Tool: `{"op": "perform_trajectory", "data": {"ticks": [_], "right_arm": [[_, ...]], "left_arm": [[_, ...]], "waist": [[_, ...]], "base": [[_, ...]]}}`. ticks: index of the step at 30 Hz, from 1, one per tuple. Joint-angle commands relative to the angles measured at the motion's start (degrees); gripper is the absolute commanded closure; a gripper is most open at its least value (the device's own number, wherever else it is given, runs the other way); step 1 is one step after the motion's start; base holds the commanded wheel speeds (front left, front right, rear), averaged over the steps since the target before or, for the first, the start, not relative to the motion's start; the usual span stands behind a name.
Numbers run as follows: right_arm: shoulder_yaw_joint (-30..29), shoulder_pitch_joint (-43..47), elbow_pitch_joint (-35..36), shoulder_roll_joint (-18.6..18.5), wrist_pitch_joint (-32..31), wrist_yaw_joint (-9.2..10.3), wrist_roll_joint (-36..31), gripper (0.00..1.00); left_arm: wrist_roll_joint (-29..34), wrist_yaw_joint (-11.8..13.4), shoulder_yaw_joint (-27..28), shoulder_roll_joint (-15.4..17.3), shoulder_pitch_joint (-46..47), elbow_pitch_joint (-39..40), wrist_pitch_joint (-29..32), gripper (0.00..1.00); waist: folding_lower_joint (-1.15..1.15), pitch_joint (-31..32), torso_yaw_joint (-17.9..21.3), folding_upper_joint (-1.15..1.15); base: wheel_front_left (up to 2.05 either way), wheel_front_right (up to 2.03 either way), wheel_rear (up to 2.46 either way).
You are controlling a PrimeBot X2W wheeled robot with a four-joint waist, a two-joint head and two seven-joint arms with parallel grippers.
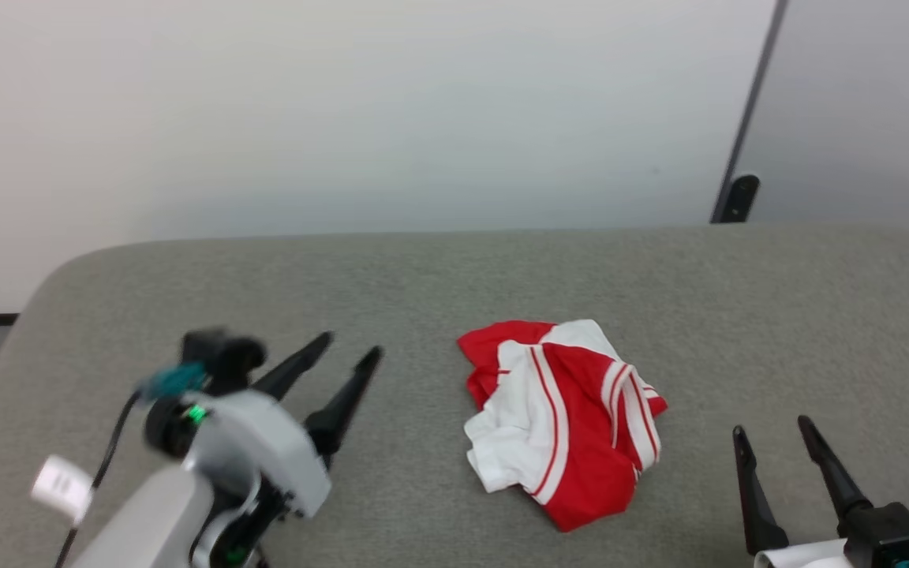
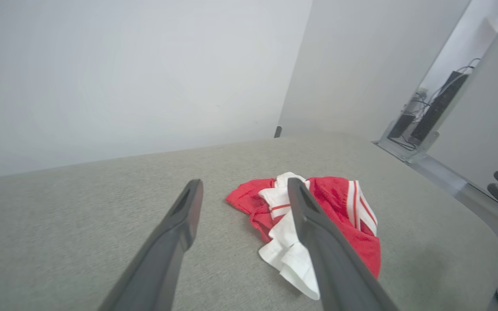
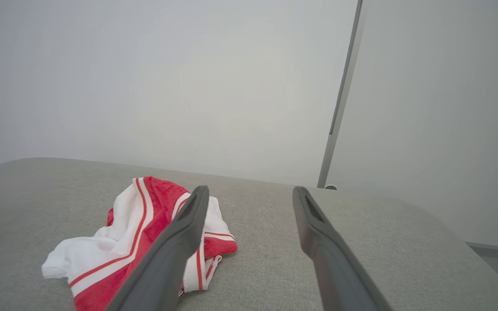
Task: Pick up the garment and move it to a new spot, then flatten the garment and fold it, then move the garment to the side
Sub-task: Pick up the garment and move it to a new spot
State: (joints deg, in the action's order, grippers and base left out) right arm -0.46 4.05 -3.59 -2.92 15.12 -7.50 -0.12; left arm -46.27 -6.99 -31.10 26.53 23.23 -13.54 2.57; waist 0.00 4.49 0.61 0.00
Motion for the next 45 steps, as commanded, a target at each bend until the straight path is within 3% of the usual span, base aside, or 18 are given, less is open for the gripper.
{"op": "perform_trajectory", "data": {"ticks": [1, 9, 17, 25, 31, 38, 45], "right_arm": [[0.14, 0.86, -0.31, 0.06, 0.05, 0.02, 0.24, 0.0], [1.39, 2.68, -1.0, 0.06, 0.05, 0.02, 0.85, 0.0], [2.57, 4.04, -1.1, 0.06, 0.05, 0.02, 1.57, 0.0], [3.51, 5.16, -0.9, 0.06, 0.05, 0.02, 3.0, 0.0], [3.93, 5.47, -0.88, 0.05, 0.05, 0.02, 3.04, 0.0], [2.58, 5.44, -0.47, 0.04, 0.05, 0.02, 1.59, 0.0], [1.45, 5.76, -0.19, 0.07, 0.05, 0.01, 0.56, 0.0]], "left_arm": [[0.53, 0.75, 0.67, 0.31, -1.85, 0.18, -1.95, 0.0], [3.08, 2.81, 2.57, -0.51, -10.91, 0.4, -14.78, 0.0], [8.79, 4.98, 9.03, -3.44, -18.78, 3.04, -17.76, 0.0], [19.86, 1.9, 18.61, -9.72, -27.56, 7.61, -17.7, 0.0], [26.46, 0.32, 22.67, -11.14, -31.03, 9.25, -17.71, 0.0], [28.54, -0.31, 28.36, -14.28, -34.15, 10.32, -17.72, 0.0], [29.81, -0.56, 30.37, -16.3, -34.6, 9.94, -17.72, 0.0]], "waist": [[0.0, 1.26, -1.6, 0.0], [0.0, 2.56, -3.91, 0.0], [0.0, 3.81, -6.23, 0.0], [0.0, 5.75, -8.27, 0.0], [0.0, 6.12, -8.04, 0.0], [0.0, 5.9, -5.42, 0.0], [0.0, 5.04, -1.51, 0.0]], "base": [[0.0, 0.0, 0.0], [0.0, 0.0, 0.0], [0.0, 0.0, 0.0], [0.0, 0.0, 0.0], [0.0, 0.0, 0.0], [0.0, 0.0, 0.0], [0.0, 0.0, 0.0]]}}
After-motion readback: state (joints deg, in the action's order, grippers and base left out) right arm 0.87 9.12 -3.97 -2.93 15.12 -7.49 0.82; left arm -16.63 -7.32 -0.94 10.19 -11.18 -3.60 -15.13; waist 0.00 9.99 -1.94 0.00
